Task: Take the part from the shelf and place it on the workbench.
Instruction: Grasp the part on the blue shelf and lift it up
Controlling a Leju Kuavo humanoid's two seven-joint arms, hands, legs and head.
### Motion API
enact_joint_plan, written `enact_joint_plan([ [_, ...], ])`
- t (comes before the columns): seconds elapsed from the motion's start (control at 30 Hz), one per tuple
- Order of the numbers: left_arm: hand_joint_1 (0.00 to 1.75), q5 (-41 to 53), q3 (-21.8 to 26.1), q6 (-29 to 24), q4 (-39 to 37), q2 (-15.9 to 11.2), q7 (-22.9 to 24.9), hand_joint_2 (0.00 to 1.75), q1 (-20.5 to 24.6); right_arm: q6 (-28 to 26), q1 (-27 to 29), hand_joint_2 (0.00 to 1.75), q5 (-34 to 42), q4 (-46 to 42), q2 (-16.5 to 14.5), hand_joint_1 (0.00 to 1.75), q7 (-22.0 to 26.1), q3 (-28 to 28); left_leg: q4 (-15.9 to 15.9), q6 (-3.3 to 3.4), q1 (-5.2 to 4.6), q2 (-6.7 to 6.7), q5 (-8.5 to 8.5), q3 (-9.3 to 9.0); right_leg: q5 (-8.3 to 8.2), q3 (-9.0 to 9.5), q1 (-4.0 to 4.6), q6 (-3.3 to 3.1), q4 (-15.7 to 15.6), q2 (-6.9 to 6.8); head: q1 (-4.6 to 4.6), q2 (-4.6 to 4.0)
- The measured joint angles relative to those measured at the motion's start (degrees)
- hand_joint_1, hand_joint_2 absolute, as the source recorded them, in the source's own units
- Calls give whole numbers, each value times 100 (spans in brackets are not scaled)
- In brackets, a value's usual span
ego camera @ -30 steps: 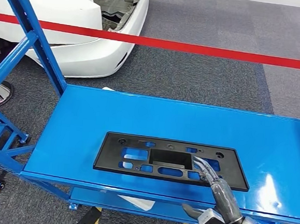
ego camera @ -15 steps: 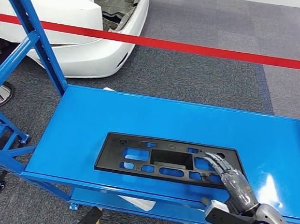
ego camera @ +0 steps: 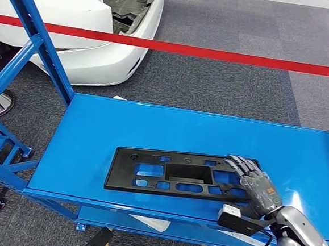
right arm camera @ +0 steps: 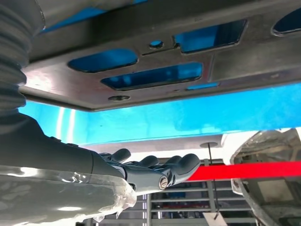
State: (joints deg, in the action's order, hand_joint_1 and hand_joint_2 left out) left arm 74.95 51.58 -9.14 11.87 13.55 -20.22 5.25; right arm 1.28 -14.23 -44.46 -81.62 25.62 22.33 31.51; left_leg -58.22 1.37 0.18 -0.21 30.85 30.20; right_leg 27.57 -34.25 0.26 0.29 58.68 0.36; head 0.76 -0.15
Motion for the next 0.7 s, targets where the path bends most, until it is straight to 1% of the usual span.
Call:
enact_joint_plan([
  [0.17, 0, 55, -34, 7, 0, 0, 20, 0, 21, -1, -288, 175, -96, 347, -51, 0, -52, 297, 0, 0, 0, 0, 0, 0, 0, 1, 0, 0, 0, -2, 0, 1],
  [0.33, 0, 74, -84, 9, 0, 0, 31, 0, 29, 4, -488, 175, -114, 655, -172, 0, -65, 527, 0, 0, 0, 0, 0, 0, 0, 1, 0, 0, 0, -3, 0, 1],
  [0.6, 0, 75, -90, 9, 0, 0, 32, 0, 36, 14, -552, 175, -114, 757, -213, 0, -64, 596, 0, 0, 0, 0, 0, 0, 0, 1, 0, 0, 0, -4, 0, 2],
  [0.7, 0, 76, -92, 9, 0, 0, 34, 0, 50, 14, -663, 175, -121, 914, -289, 0, -59, 711, 0, 0, 0, 0, 0, 0, 0, 1, 0, 0, 0, -3, 0, 2],
])
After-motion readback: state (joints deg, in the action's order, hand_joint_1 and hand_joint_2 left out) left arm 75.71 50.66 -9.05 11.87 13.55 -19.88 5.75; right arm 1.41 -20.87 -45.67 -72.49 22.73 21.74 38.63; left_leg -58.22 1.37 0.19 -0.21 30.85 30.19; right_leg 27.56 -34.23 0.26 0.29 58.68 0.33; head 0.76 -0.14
